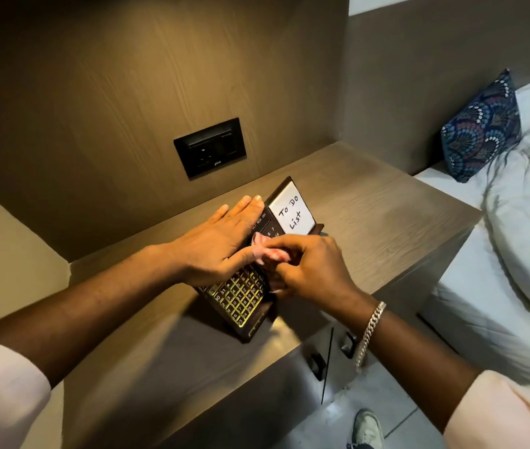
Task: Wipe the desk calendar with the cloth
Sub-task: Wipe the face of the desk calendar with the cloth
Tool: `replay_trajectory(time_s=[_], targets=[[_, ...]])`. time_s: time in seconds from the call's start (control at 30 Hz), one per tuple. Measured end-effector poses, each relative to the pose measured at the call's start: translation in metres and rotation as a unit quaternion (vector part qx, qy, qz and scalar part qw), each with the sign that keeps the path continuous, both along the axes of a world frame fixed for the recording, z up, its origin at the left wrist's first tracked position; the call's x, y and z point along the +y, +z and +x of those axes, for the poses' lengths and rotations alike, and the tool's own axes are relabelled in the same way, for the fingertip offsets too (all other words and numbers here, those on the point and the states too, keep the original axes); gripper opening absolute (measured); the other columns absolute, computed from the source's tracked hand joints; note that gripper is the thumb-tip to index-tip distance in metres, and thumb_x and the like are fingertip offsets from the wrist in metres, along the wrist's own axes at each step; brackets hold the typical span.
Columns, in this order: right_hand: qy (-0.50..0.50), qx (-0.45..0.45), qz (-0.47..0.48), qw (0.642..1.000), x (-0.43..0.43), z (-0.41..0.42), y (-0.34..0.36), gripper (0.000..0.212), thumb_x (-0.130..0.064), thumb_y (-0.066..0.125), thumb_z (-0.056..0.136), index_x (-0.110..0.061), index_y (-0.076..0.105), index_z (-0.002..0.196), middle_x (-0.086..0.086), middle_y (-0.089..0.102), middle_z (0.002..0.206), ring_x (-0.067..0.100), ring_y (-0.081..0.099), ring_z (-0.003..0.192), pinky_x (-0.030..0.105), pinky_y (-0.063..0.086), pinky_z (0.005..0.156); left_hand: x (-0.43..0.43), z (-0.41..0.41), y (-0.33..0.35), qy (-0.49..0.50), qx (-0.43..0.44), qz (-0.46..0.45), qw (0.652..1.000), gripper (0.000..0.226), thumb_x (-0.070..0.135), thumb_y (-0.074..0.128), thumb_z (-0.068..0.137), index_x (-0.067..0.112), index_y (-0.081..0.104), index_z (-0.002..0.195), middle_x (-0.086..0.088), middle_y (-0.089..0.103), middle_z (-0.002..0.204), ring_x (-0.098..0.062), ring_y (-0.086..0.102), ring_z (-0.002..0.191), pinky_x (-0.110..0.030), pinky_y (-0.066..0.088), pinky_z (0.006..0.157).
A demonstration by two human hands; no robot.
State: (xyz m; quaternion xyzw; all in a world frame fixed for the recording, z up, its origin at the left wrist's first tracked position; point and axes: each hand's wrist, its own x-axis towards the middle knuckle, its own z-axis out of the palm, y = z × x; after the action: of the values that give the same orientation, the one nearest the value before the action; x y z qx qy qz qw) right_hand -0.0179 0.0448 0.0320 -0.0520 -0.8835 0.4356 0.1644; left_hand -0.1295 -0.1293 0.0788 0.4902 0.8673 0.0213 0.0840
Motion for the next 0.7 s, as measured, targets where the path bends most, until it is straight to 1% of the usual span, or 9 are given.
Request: replay_trajectory(time_s=[0.13, 0.2, 0.33, 0.43, 0.5, 0.57, 0.6, 0.67, 0.7], targets=[[-0.056, -0.011, 0.060, 0.997, 0.022, -0.005, -0.001, 0.041, -0.016, 0.074, 0.077, -0.030, 0.074, 0.115, 0.002, 0.080, 0.100, 0.021, 0.071, 0.090, 0.034, 0.057, 0.088, 0.006, 0.001, 0.001, -0.006, -0.004, 0.001, 1.000, 0.082, 0.064, 0.016, 0.091, 0.019, -0.015, 0.152, -0.003, -0.017, 0.162, -0.010, -0.020, 0.147, -0.035, -0.010, 0.120], [-0.044, -0.022, 0.046, 0.998, 0.015, -0.003, -0.006, 0.040, -0.018, 0.076, 0.076, -0.029, 0.074, 0.114, 0.001, 0.079, 0.101, 0.019, 0.071, 0.092, 0.035, 0.057, 0.090, 0.007, 0.001, 0.001, -0.004, -0.009, 0.003, 1.000, 0.083, 0.065, 0.016, 0.090, 0.019, -0.015, 0.152, -0.002, -0.017, 0.161, -0.009, -0.021, 0.147, -0.033, -0.011, 0.119], [0.016, -0.041, -0.082, 0.996, 0.004, 0.005, -0.015, 0.037, -0.013, 0.077, 0.076, -0.028, 0.076, 0.110, -0.001, 0.078, 0.104, 0.016, 0.070, 0.099, 0.039, 0.058, 0.091, 0.004, -0.001, 0.000, 0.005, -0.022, 0.008, 1.000, 0.089, 0.074, 0.009, 0.085, 0.022, -0.016, 0.151, 0.003, -0.019, 0.159, -0.005, -0.022, 0.145, -0.032, -0.011, 0.119], [0.085, -0.080, -0.276, 0.954, 0.026, 0.001, -0.012, 0.038, 0.003, 0.076, 0.078, -0.015, 0.075, 0.111, 0.010, 0.077, 0.107, 0.021, 0.073, 0.098, 0.042, 0.061, 0.086, 0.003, -0.003, -0.002, 0.006, -0.007, 0.001, 1.000, 0.083, 0.070, 0.011, 0.088, 0.025, -0.018, 0.151, 0.004, -0.021, 0.159, -0.003, -0.024, 0.144, -0.030, -0.014, 0.117], [0.093, -0.075, -0.331, 0.936, 0.054, -0.004, -0.007, 0.041, 0.010, 0.073, 0.077, -0.010, 0.073, 0.113, 0.015, 0.076, 0.106, 0.021, 0.074, 0.090, 0.036, 0.061, 0.080, 0.004, -0.004, -0.003, 0.008, 0.001, -0.002, 1.000, 0.080, 0.068, 0.012, 0.089, 0.026, -0.018, 0.150, 0.005, -0.020, 0.159, -0.004, -0.023, 0.145, -0.031, -0.015, 0.117], [0.076, -0.049, -0.295, 0.951, 0.090, -0.011, 0.000, 0.043, 0.006, 0.074, 0.078, -0.010, 0.071, 0.118, 0.014, 0.075, 0.108, 0.020, 0.073, 0.091, 0.031, 0.060, 0.077, 0.004, -0.004, -0.003, 0.014, 0.004, -0.006, 1.000, 0.081, 0.071, 0.009, 0.088, 0.027, -0.018, 0.150, 0.005, -0.019, 0.160, -0.006, -0.022, 0.146, -0.034, -0.015, 0.117], [0.063, -0.027, -0.229, 0.971, 0.112, -0.014, 0.003, 0.044, 0.001, 0.075, 0.079, -0.015, 0.071, 0.120, 0.008, 0.075, 0.107, 0.015, 0.073, 0.092, 0.028, 0.059, 0.077, 0.004, -0.004, -0.003, 0.017, 0.010, -0.008, 1.000, 0.080, 0.071, 0.008, 0.088, 0.028, -0.018, 0.150, 0.006, -0.018, 0.160, -0.006, -0.022, 0.146, -0.035, -0.015, 0.118], [0.021, 0.014, -0.021, 0.999, 0.156, -0.020, 0.008, 0.044, -0.015, 0.078, 0.080, -0.027, 0.069, 0.122, -0.007, 0.074, 0.103, 0.001, 0.069, 0.086, 0.018, 0.055, 0.071, 0.003, -0.005, -0.003, 0.021, 0.032, -0.016, 0.999, 0.077, 0.069, 0.010, 0.090, 0.030, -0.020, 0.150, 0.007, -0.017, 0.160, -0.007, -0.024, 0.145, -0.036, -0.016, 0.116], [-0.001, 0.023, 0.091, 0.996, 0.178, -0.024, 0.009, 0.044, -0.021, 0.078, 0.080, -0.029, 0.068, 0.123, -0.008, 0.074, 0.101, 0.001, 0.067, 0.084, 0.016, 0.050, 0.067, 0.003, -0.005, -0.003, 0.026, 0.042, -0.020, 0.999, 0.077, 0.068, 0.011, 0.090, 0.032, -0.020, 0.149, 0.008, -0.018, 0.159, -0.007, -0.025, 0.145, -0.036, -0.017, 0.115]])
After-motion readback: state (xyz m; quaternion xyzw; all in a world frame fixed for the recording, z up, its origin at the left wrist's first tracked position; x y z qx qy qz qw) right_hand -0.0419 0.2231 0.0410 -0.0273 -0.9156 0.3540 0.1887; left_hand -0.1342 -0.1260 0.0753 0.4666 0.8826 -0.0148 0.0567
